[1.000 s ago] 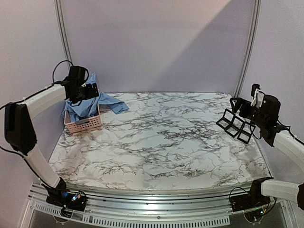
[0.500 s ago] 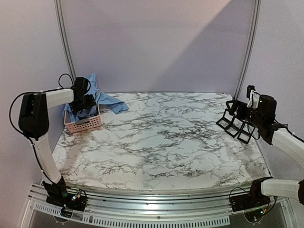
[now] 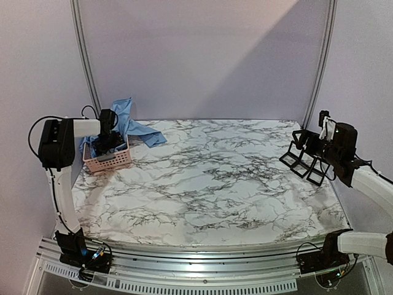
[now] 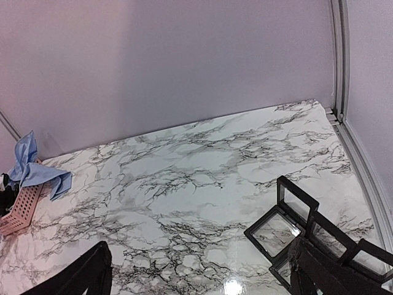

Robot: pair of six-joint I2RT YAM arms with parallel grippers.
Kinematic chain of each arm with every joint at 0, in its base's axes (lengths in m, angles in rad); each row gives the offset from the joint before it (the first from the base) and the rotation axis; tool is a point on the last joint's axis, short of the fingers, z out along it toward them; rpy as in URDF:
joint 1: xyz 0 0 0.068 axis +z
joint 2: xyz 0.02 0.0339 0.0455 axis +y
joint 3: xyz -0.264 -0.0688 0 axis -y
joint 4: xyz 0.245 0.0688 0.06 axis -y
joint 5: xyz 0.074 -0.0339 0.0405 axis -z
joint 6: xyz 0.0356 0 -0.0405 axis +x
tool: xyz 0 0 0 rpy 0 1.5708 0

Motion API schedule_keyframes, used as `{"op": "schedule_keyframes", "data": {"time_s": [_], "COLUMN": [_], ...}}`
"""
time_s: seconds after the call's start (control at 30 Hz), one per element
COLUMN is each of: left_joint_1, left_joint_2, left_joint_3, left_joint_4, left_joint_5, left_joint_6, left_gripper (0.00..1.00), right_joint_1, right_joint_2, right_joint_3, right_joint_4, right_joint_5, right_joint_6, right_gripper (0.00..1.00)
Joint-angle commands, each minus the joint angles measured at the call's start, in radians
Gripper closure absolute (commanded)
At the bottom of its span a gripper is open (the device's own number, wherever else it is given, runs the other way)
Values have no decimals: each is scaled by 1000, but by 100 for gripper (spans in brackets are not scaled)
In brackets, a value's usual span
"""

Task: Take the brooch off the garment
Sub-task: Pick up the crumpled clothing from the bin.

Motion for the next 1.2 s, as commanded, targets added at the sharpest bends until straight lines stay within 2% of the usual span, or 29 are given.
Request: {"op": "schedule_keyframes", "data": {"time_s": [0.0, 0.1, 0.17, 0.2, 0.23, 0.33, 0.43, 0.47, 0.63, 0.83, 1.0, 1.17], "left_joint_1": [12, 12, 12, 32, 40, 59, 60, 60, 59, 59, 18, -113], "left_joint_2": [70, 91, 113, 122, 130, 104, 41, 19, -129, -327, -442, -540], "left_joint_3": [57, 87, 112, 120, 121, 90, 57, 52, 17, -4, 95, 217], "left_joint_4": [-61, -79, -100, -108, -109, -73, -30, -24, 37, 130, 100, 19], "left_joint_5": [35, 53, 70, 85, 104, 144, 139, 135, 139, 230, 303, 306], "left_joint_6": [26, 42, 52, 53, 53, 54, 59, 60, 66, 87, 177, 308], "left_gripper": [0, 1, 6, 16, 33, 71, 96, 100, 100, 100, 100, 100], "right_joint_1": [8, 8, 9, 8, 8, 8, 10, 9, 11, 14, 17, 18], "right_joint_2": [14, 18, 21, 21, 21, 24, 23, 20, -2, 12, -5, -11], "right_joint_3": [22, 25, 25, 25, 25, 29, 35, 35, 19, 38, 30, 32], "right_joint_4": [-11, -3, 6, 9, 11, 12, 11, 13, 39, 33, 37, 39], "right_joint_5": [16, 20, 21, 21, 18, 15, 21, 22, 20, 13, 12, 6], "right_joint_6": [2, 6, 11, 13, 16, 18, 20, 22, 38, 52, 56, 55], "right_gripper": [1, 1, 1, 1, 1, 1, 1, 1, 1, 1, 1, 1]}}
